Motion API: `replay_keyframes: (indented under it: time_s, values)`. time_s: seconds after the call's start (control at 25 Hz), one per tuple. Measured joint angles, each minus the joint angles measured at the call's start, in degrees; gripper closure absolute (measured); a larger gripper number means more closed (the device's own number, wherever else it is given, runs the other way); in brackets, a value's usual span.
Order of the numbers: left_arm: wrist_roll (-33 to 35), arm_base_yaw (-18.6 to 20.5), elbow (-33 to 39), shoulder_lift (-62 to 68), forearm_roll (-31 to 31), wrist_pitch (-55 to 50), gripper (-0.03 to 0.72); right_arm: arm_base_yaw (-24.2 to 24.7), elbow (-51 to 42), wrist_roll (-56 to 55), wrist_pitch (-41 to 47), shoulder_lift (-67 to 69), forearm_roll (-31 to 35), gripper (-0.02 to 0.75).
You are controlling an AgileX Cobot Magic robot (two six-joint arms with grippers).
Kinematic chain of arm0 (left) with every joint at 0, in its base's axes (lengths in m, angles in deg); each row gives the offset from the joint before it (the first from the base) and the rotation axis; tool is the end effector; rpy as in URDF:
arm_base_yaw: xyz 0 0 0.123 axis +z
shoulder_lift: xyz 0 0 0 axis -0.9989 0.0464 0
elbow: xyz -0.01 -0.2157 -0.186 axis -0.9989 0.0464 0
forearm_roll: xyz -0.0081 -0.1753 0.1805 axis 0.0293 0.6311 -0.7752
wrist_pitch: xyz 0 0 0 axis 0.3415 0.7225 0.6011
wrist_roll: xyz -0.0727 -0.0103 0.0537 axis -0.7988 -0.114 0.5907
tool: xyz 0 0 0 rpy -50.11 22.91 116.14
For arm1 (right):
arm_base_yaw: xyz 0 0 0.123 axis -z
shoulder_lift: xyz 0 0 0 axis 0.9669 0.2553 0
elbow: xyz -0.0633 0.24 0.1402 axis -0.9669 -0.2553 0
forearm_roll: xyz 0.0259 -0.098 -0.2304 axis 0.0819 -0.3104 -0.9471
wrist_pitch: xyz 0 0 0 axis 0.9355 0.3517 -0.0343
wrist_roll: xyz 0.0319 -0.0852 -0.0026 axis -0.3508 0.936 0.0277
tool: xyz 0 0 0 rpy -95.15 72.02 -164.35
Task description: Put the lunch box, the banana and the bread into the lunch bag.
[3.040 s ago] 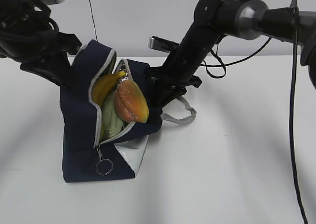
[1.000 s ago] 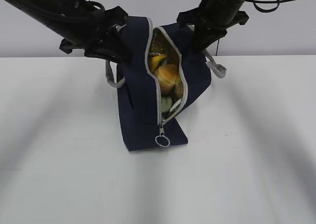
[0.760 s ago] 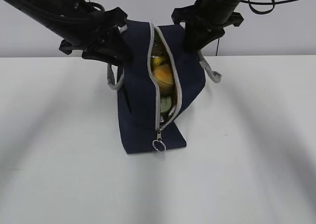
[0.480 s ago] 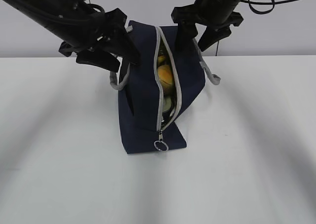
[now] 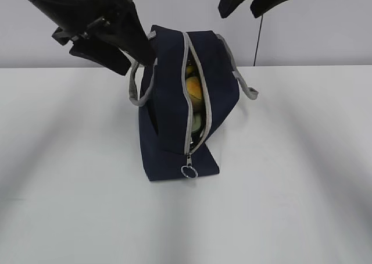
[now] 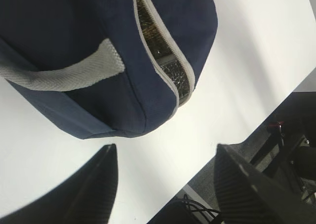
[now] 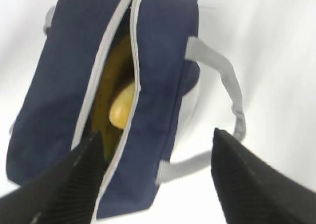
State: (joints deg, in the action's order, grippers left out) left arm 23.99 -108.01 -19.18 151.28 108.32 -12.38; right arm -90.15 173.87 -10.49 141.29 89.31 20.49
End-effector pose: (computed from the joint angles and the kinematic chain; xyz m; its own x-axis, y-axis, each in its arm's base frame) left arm 0.3386 -0.1814 0.3291 -0.8940 0.2774 -0.3520 0.4350 0.7257 -0.5330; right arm 0.4036 0.1299 0.3772 -0.8110 -0.2307 -0.5377 -0.3837 0.9035 0.1910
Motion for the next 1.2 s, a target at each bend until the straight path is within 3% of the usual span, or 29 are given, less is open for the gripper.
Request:
replay_keyframes:
  time_s: [0.36, 0.68, 0.84, 1.2]
  values:
    - [-4.58, 0.0, -2.5, -0.6, -7.79, -1.71, 0.232, 0.0, -21.43, 3.28, -2.57, -15.63, -0.78, 0.218]
    - [-6.29, 0.0, -2.5, -2.11, -10.46, -1.9, 0.244, 0.0, -53.9, 8.19, -30.65, -33.06, -0.68, 0.244]
    - [-6.39, 0.0, -2.39, -2.77, -10.46, -2.05, 0.244, 0.0, -65.65, 12.38, -44.39, -38.05, -0.46, 0.245]
    - [-7.45, 0.0, -2.11, -3.17, -13.57, -2.05, 0.244, 0.0, -68.9, 14.0, -58.27, -39.06, -0.79, 0.247]
